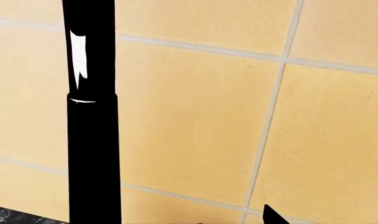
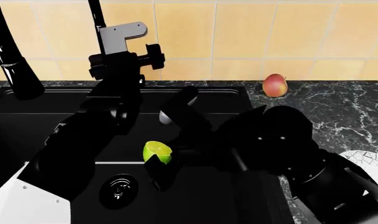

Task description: Pick the lime from the counter and place it in the sink. Then turn on the sink faucet.

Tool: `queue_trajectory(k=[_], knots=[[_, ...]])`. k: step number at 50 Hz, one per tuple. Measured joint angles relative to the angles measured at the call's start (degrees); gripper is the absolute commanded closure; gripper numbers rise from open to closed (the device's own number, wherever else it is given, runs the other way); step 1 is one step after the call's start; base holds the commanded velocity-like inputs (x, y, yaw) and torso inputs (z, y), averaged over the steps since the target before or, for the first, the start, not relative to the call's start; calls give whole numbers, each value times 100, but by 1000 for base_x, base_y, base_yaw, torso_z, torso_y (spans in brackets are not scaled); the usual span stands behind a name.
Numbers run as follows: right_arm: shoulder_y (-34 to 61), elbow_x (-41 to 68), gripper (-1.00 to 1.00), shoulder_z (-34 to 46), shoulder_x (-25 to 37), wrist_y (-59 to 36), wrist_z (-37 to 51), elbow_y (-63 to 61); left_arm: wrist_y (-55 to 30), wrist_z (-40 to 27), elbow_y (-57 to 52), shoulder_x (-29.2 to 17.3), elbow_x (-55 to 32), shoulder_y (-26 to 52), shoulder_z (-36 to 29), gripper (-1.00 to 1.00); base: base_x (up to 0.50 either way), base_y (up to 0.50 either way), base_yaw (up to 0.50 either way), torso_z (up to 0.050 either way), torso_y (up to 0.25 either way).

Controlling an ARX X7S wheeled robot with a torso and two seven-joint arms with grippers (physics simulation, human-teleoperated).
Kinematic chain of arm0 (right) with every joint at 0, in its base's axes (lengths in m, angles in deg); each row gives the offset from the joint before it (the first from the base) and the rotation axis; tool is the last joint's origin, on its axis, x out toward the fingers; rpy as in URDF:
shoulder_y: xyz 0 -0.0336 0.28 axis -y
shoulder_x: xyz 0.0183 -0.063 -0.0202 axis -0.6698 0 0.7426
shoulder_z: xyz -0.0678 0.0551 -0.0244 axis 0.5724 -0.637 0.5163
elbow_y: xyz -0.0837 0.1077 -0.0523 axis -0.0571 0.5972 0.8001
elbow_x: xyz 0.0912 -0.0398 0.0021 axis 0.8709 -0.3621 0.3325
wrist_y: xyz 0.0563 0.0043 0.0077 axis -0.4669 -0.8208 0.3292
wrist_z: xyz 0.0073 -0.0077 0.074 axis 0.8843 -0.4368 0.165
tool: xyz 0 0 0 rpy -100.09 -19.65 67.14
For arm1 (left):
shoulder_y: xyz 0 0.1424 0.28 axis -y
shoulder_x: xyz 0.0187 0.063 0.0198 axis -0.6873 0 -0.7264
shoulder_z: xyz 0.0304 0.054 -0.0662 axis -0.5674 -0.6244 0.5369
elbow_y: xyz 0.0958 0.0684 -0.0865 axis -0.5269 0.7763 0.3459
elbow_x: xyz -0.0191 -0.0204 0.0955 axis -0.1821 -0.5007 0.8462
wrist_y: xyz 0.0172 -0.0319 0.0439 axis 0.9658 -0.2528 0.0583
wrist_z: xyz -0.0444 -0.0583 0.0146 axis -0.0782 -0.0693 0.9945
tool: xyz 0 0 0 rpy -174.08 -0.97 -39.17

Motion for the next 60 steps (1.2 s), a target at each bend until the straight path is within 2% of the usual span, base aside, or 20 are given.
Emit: queue_trajectory(k=[23,47,48,60], knots=[[-536,-744,100,1030,-331,542,-918,719,55,37,0,0,-346,9,-344,-100,0,0,0,0,0],[-824,-844,100,1275,-315,665,-1021,941,83,63,0,0,-499,2,-495,-100,0,0,0,0,0],[-827,-839,-100,1277,-312,663,-1020,939,83,62,0,0,-497,1,-494,-100,0,0,0,0,0],[-795,-814,-100,1280,-265,624,-1032,872,60,60,0,0,-462,12,-430,-100,0,0,0,0,0]])
